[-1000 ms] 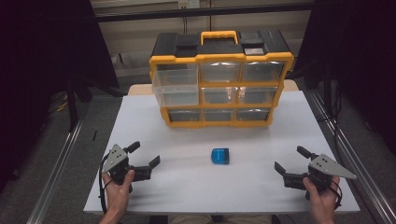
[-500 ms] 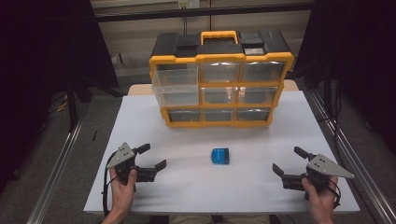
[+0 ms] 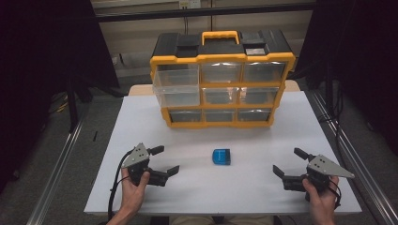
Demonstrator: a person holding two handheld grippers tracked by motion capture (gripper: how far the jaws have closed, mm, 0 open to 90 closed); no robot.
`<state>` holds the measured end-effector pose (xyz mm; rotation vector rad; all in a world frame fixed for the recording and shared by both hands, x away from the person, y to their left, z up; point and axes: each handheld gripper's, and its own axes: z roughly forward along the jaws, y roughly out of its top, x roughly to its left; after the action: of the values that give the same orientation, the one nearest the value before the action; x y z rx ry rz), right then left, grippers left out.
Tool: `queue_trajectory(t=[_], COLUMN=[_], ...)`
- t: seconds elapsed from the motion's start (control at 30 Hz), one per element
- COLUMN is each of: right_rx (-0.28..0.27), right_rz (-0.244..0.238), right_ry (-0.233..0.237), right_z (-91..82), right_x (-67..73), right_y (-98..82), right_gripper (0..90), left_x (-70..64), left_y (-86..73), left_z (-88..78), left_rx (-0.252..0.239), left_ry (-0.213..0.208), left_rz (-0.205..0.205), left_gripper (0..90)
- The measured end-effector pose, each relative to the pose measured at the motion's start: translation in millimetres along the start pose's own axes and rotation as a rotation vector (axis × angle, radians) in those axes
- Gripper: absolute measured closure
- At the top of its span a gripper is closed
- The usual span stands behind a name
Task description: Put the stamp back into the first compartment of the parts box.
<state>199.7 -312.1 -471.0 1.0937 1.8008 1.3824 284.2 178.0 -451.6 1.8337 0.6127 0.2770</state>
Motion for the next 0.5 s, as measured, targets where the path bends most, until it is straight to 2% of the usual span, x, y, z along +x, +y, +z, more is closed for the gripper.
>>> queue_trajectory(t=[0.23, 0.27, 0.37, 0.4, 0.47, 0.5], right_rx=[-0.002, -0.003, 0.003, 0.003, 0.003, 0.003], right_rz=[0.009, 0.006, 0.002, 0.001, -0.006, -0.004], right_ry=[-0.014, -0.017, -0.008, -0.008, -0.003, 0.000], right_z=[-2.3, -1.5, 0.8, 1.3, 0.9, 0.4], right_x=[-2.2, -1.4, -0.1, 0.5, 1.3, 1.6], right_y=[0.5, 1.5, 1.3, 1.2, 1.2, 1.3], right_gripper=[0.4, 0.3, 0.4, 0.5, 0.5, 0.5], left_x=[-3.4, -3.1, -7.1, -10.5, -13.2, -17.1], left_y=[6.8, 8.3, 13.0, 15.1, 16.6, 18.9], left_z=[12.3, 18.2, 26.1, 28.2, 31.3, 37.2], left_rx=[0.018, 0.016, 0.010, 0.013, 0.010, 0.014], left_ry=[-0.025, -0.076, -0.098, -0.071, -0.071, -0.069], left_rz=[0.015, 0.013, 0.025, 0.038, 0.045, 0.060], left_gripper=[4.2, 4.0, 3.5, 2.9, 3.2, 3.2])
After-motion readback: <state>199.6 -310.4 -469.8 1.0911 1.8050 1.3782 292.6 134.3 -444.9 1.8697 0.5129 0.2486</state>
